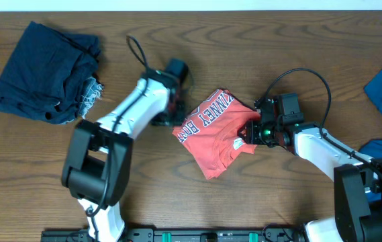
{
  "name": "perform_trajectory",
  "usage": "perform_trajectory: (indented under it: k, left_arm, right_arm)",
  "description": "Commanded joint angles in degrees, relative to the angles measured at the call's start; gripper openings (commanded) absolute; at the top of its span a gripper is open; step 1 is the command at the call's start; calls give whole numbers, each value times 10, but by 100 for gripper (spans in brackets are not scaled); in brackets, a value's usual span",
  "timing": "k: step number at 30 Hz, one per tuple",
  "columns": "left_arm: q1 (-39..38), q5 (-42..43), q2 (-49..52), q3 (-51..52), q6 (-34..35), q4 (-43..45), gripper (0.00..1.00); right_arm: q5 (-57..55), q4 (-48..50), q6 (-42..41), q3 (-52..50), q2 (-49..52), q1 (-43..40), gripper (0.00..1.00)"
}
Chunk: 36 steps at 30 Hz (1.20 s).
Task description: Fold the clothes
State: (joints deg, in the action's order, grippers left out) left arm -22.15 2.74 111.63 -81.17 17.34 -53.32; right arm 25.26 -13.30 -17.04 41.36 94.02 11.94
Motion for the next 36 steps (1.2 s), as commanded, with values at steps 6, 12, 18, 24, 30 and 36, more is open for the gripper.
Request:
perform_trajectory:
  k: [6,12,18,24,30,36]
  left_arm:
    - [67,169,-40,-46,-24,-52,59]
    - [63,266,-42,-40,-28,-77,64]
    - [57,268,-42,-14,-29,-71,75]
    - [52,292,-42,22,-22,-114,76]
    - [24,293,-42,61,9,-106,80]
    - [-17,331,-42,110,89,-24,85]
  right_arm:
    - [25,-20,-13,-3,-50,5,60]
    - [28,-27,-14,2,-171,5,66]
    - [1,-36,-13,2,-175,5,65]
    - [-8,-11,-11,2,-92,5,36]
    - [-8,18,-11,2,-15,5,24]
    - [-9,28,-12,2,25,5,23]
